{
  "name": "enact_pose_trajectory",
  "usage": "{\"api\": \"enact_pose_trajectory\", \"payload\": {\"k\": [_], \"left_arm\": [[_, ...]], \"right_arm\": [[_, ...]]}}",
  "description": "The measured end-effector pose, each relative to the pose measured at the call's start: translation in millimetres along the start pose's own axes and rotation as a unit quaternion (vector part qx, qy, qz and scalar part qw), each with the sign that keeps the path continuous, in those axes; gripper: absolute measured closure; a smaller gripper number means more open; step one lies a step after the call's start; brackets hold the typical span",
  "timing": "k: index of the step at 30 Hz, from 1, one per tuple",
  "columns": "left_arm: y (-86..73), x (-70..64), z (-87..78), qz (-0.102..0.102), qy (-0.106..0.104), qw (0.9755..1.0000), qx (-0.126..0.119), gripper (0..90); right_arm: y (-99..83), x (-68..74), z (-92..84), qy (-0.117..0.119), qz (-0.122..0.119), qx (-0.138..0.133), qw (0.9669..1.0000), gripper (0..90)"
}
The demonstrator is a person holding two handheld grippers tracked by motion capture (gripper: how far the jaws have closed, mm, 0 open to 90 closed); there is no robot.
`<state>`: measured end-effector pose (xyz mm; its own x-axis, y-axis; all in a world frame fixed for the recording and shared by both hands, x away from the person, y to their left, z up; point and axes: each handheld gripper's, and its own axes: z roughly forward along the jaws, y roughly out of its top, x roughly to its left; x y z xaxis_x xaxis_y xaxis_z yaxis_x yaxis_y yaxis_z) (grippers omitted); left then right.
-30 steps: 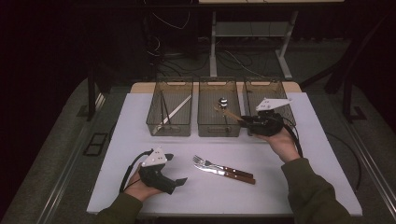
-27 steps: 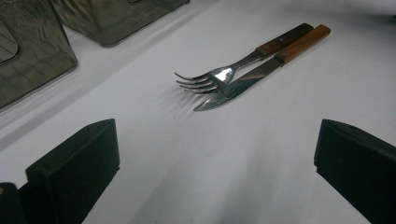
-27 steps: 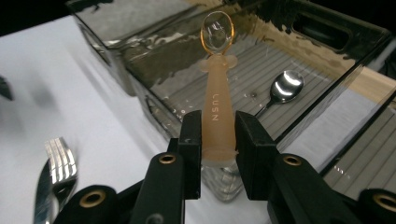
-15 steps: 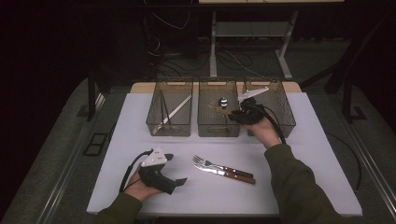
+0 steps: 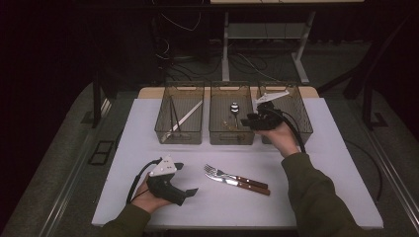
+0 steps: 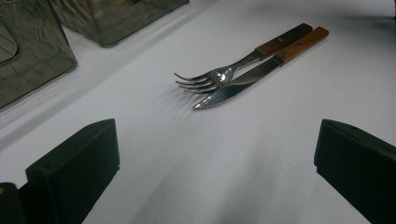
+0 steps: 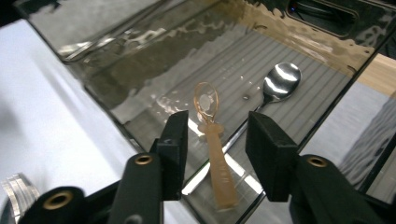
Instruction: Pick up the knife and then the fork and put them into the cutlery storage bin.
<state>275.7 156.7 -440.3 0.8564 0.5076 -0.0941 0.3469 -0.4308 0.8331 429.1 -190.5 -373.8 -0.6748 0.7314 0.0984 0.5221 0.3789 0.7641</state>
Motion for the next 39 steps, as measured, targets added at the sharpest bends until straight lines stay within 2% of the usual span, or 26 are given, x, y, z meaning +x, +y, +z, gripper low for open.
{"api": "enact_pose_trajectory", "payload": {"k": [8,17,31,36,39], "left_arm": [[-0.2,0.0,0.0,-0.001,0.000,1.0000,0.000,0.0],[-1.0,1.1,-0.6,0.000,0.001,1.0000,0.002,0.0],[-0.9,1.0,-1.2,0.000,0.001,1.0000,0.003,0.0],[-0.9,1.1,-1.3,0.000,0.001,1.0000,0.003,0.0],[-0.9,1.3,-1.3,-0.001,0.001,1.0000,0.004,0.0]], "right_arm": [[-7.8,7.1,-16.9,0.037,-0.009,-0.020,0.9991,52.6],[-33.1,20.0,-32.3,0.090,-0.019,-0.020,0.9956,52.0],[-67.1,30.8,-55.9,0.112,-0.043,-0.011,0.9927,51.1],[-79.7,36.3,-64.4,0.129,-0.054,-0.014,0.9901,52.6],[-87.6,39.9,-68.0,0.135,-0.060,-0.005,0.9891,54.7]]}}
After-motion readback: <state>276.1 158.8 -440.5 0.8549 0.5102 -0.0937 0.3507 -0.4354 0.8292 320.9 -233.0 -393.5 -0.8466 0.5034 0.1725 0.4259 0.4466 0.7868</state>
